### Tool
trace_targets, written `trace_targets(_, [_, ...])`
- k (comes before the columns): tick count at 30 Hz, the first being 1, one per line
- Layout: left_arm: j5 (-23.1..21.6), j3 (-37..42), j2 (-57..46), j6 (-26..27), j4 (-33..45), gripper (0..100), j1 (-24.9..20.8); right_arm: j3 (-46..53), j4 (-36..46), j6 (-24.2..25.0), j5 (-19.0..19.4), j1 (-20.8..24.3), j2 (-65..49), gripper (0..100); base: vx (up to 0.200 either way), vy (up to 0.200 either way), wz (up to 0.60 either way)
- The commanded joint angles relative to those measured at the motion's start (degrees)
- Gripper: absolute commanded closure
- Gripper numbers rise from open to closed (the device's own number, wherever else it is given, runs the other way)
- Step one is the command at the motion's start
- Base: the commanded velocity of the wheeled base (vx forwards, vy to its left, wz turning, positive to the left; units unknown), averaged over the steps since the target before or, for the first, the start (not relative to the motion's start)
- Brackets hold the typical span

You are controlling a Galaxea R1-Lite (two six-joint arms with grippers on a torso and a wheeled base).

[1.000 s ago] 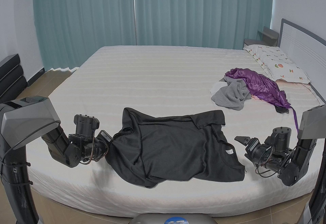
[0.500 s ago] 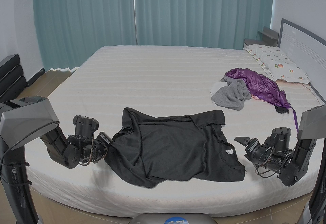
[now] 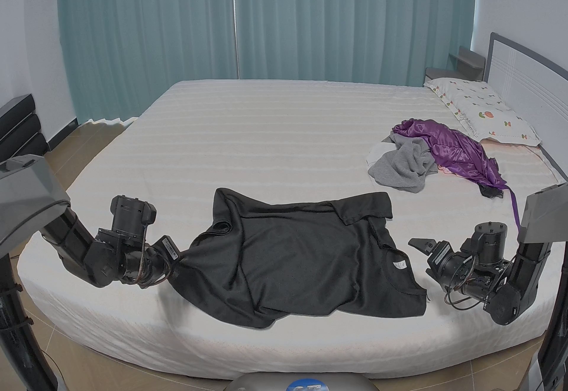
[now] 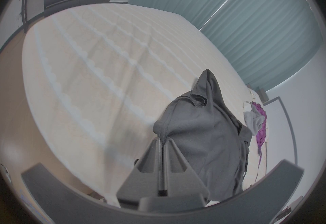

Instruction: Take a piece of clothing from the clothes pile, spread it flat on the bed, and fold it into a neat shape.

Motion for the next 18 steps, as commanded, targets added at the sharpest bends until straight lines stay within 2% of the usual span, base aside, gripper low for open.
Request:
trace_targets(1, [0.5,0.3,-5.6,2.4,3.8,100,1.1,0.0,0.0,0.0,0.0,0.0,-0.1,0,0.0,0.0,0.0])
trace_targets(11, [0.7,0.2,-13.4,8.6,16.9,100,1.8,0.0,0.0,0.0,0.0,0.0,-0.1,0,0.0,0.0,0.0])
trace_targets(18, [1.2,-0.4,-11.6,9.8,17.3,100,3.0,0.0,0.0,0.0,0.0,0.0,-0.1,0,0.0,0.0,0.0])
